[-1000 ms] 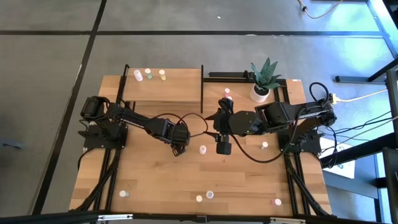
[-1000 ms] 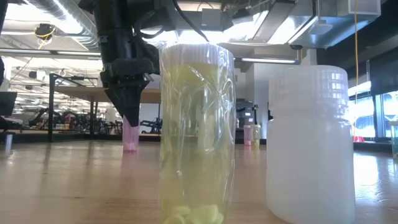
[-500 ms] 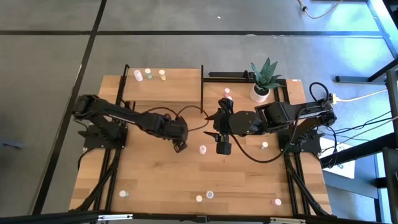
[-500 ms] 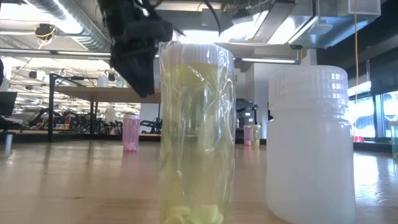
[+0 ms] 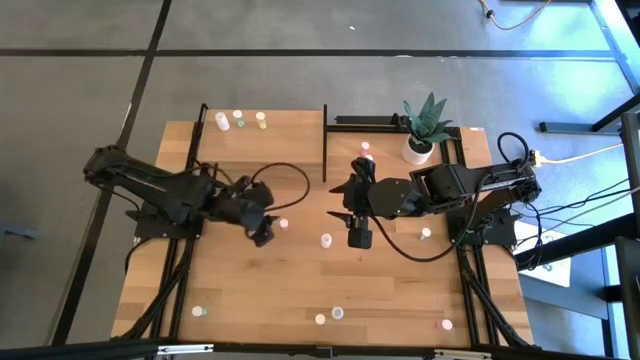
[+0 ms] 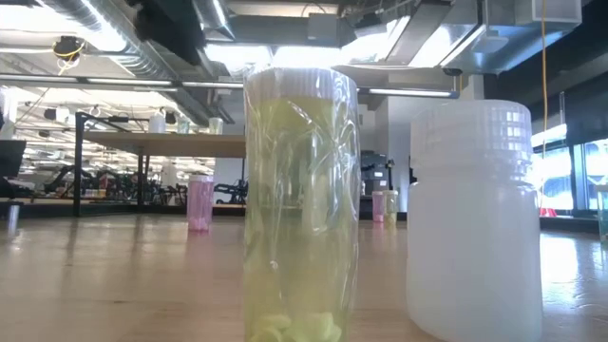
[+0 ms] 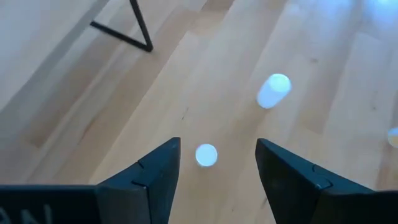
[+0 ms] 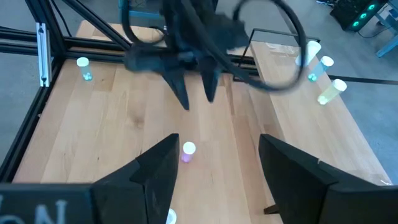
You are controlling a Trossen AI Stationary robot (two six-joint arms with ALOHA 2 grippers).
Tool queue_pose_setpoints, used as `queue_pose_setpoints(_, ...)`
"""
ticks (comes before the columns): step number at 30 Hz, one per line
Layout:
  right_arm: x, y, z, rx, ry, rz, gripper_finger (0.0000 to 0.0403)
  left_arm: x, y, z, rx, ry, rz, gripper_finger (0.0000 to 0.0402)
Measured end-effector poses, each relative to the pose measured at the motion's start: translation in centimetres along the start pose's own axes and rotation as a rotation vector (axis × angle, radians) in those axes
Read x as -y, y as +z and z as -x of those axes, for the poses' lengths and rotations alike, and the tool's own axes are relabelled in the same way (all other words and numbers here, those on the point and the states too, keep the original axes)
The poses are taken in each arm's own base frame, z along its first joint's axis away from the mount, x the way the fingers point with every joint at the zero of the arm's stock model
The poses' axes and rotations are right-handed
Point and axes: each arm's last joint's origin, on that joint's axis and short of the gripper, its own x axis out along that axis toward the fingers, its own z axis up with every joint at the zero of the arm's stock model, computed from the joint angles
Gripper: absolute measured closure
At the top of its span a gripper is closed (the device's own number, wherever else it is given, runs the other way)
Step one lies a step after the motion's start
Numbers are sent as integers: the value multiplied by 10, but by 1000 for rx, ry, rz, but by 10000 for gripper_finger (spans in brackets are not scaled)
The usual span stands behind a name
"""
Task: Pick and place medicine bottles onto shelf by color
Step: Put the bottom pink pill bottle on the shelf
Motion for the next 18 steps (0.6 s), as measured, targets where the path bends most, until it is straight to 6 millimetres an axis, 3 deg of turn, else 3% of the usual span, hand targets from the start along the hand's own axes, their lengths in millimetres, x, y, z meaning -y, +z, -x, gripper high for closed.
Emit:
queue_pose_setpoints(5, 0, 0, 0, 0, 0, 0, 180, 11, -12, 20, 46, -53, 18, 201)
queue_pose_setpoints(18, -2, 6, -2, 52, 39, -133, 180, 34, -38, 44, 121, -102, 83, 200)
